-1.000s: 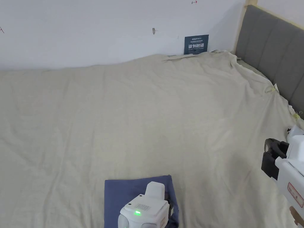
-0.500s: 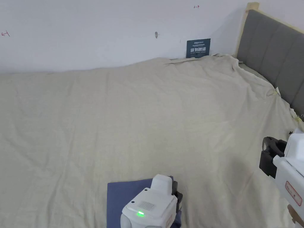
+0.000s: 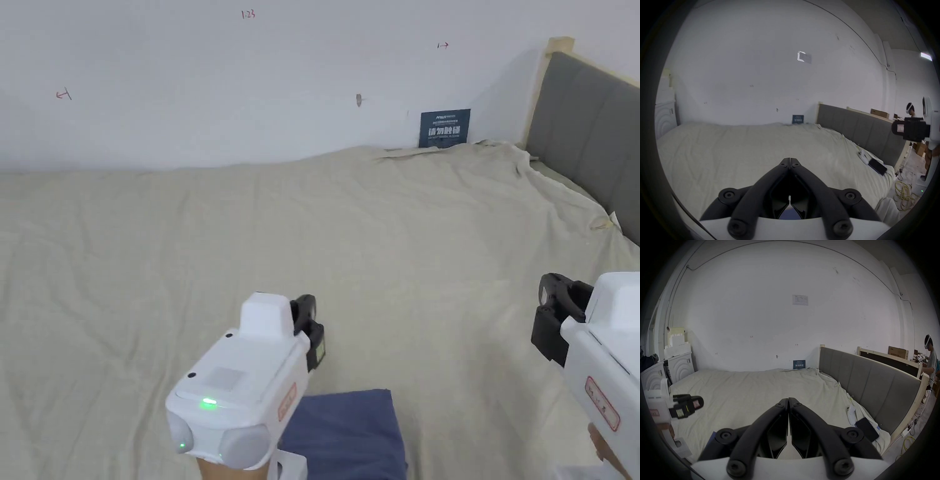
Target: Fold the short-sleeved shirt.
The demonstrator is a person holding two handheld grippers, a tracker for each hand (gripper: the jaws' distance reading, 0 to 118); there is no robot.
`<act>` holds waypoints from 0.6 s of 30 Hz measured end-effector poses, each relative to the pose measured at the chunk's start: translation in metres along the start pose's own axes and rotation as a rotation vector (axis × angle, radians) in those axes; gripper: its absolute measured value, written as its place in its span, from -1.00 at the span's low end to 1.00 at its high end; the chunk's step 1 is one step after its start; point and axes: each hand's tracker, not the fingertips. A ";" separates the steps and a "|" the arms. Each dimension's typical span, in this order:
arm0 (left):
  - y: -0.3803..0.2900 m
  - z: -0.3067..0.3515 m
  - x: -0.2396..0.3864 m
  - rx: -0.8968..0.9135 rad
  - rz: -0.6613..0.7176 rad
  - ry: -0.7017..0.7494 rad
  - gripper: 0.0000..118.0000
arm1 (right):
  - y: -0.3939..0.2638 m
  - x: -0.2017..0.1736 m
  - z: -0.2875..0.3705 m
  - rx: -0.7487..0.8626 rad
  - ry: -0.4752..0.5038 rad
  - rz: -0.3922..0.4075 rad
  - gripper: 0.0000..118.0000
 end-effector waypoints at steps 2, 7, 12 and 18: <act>0.006 0.005 -0.014 0.029 0.006 0.031 -1.00 | 0.002 -0.005 -0.001 0.019 0.007 0.006 -0.99; 0.021 0.024 -0.043 0.099 -0.017 0.137 -1.00 | 0.005 -0.018 -0.005 0.062 0.029 0.018 -0.99; 0.023 0.040 -0.071 0.124 -0.029 0.219 -1.00 | 0.003 -0.033 -0.007 0.090 0.045 0.026 -0.99; 0.016 0.053 -0.103 0.120 0.006 0.280 -1.00 | -0.002 -0.047 -0.011 0.108 0.057 0.029 -0.99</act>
